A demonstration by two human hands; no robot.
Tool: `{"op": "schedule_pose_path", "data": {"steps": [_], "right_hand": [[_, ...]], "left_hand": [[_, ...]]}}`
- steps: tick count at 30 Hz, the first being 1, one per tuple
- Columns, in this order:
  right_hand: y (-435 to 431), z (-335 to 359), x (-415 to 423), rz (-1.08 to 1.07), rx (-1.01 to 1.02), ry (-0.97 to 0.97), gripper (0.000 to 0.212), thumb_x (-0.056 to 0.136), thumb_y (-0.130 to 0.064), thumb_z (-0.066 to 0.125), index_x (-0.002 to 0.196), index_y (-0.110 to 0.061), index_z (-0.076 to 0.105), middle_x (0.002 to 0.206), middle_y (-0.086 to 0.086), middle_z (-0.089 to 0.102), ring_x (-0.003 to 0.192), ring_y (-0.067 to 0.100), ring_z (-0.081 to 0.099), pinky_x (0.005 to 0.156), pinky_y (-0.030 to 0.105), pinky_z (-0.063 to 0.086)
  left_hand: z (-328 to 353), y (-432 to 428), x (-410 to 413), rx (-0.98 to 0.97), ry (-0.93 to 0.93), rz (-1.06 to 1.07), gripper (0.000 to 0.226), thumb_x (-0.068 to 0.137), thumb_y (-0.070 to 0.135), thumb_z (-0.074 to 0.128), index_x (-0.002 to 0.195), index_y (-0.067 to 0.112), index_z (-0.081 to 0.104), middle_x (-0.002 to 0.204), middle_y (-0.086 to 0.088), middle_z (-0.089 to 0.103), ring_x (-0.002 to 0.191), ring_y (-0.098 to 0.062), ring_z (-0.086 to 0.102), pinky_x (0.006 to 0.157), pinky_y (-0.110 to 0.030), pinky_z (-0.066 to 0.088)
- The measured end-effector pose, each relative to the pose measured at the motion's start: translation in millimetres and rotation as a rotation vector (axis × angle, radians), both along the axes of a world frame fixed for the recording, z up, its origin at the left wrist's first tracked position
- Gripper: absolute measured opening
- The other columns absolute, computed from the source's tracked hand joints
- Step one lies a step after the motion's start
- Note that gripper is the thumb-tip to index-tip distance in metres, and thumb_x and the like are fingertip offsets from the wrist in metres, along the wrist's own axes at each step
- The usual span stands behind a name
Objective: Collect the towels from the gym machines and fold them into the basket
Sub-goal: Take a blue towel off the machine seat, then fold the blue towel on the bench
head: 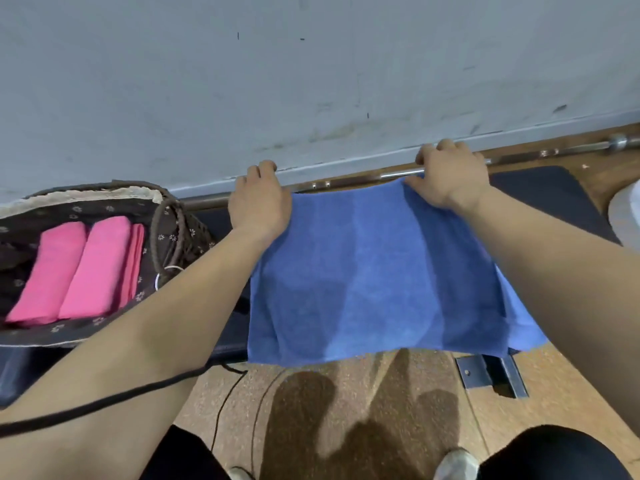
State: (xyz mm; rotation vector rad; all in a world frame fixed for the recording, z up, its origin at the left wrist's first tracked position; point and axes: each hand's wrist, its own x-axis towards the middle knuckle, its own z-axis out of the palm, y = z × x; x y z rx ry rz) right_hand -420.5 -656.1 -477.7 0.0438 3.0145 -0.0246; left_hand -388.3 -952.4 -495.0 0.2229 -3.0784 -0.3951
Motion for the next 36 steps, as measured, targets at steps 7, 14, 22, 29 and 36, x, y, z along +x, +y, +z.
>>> {"op": "schedule_pose_path", "data": {"steps": [7, 14, 22, 29, 36], "right_hand": [[-53, 11, 111, 0.131, -0.206, 0.107, 0.043, 0.096, -0.037, 0.052, 0.134, -0.018, 0.056, 0.134, 0.010, 0.055, 0.122, 0.037, 0.050, 0.097, 0.047, 0.043], [-104, -28, 194, 0.231, -0.187, -0.143, 0.072, 0.100, -0.059, 0.023, 0.160, -0.023, 0.010, 0.168, 0.003, 0.003, 0.154, 0.025, 0.006, 0.123, 0.048, 0.011], [-89, -23, 211, 0.210, -0.369, -0.032, 0.068, 0.102, -0.053, 0.032, 0.159, -0.018, 0.019, 0.167, 0.003, 0.011, 0.154, 0.021, 0.008, 0.124, 0.047, 0.006], [6, -1, 235, -0.030, -0.472, 0.233, 0.053, 0.093, -0.037, 0.056, 0.142, -0.017, 0.050, 0.144, 0.007, 0.048, 0.129, 0.034, 0.044, 0.108, 0.043, 0.036], [65, 7, 221, -0.244, -0.513, 0.154, 0.051, 0.089, -0.040, 0.064, 0.135, -0.023, 0.052, 0.140, 0.006, 0.045, 0.128, 0.032, 0.042, 0.100, 0.045, 0.043]], "left_hand": [[17, -10, 98, 0.204, -0.015, -0.100, 0.053, 0.092, 0.006, 0.041, 0.144, 0.015, 0.040, 0.149, -0.006, 0.038, 0.132, -0.030, 0.043, 0.097, -0.043, 0.043], [-16, -34, 208, -0.014, -0.141, -0.303, 0.062, 0.104, 0.043, 0.033, 0.157, 0.015, 0.018, 0.166, -0.002, 0.007, 0.153, -0.018, 0.008, 0.122, -0.040, 0.014], [-10, -29, 220, -0.137, -0.157, -0.259, 0.069, 0.103, 0.050, 0.025, 0.158, 0.011, 0.010, 0.166, -0.007, 0.001, 0.153, -0.021, 0.002, 0.123, -0.040, 0.009], [23, 74, 180, 0.066, -0.018, -0.374, 0.053, 0.101, 0.036, 0.047, 0.147, 0.012, 0.039, 0.154, -0.003, 0.037, 0.140, -0.023, 0.036, 0.109, -0.037, 0.034], [25, 171, 132, 0.071, 0.035, -0.660, 0.027, 0.094, 0.030, 0.055, 0.121, 0.032, 0.059, 0.124, 0.007, 0.054, 0.117, -0.019, 0.051, 0.091, -0.042, 0.049]]}}
